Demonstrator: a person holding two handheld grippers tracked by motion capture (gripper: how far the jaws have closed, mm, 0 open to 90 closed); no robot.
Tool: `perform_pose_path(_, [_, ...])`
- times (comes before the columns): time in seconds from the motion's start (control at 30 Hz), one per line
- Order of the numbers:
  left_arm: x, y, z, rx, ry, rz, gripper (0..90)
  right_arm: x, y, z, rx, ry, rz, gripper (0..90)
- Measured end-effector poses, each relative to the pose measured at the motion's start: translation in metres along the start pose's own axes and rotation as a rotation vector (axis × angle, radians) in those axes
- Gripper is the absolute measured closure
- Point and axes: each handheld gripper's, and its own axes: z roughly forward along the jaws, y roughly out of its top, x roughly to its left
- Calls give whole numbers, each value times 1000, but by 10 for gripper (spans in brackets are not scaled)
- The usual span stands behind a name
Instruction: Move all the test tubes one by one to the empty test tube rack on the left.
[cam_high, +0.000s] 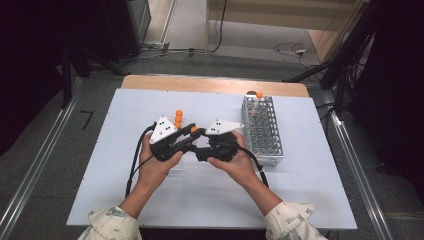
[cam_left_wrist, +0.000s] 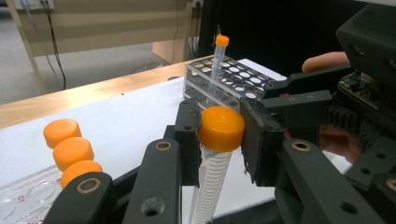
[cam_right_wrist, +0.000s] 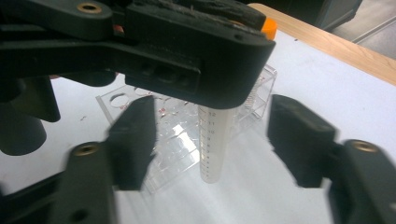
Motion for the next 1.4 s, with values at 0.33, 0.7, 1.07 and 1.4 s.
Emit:
perform_pose_path(0.33, [8,6,-8,-23,19,-30,707,-2,-1,-1,-5,-33,20,170])
perform_pose_path(0.7, [17,12,-18,-53,35,-58,707,-6,-6,-8,-14,-44,39,155])
perform_pose_path(1.07, [28,16,-28,-77,66,-71,707,-8,-8,-13,-24,-44,52,156])
perform_pose_path(1.4, [33,16,-32,-67,85,-76,707,-10,-10,-16,-26,-45,56,156])
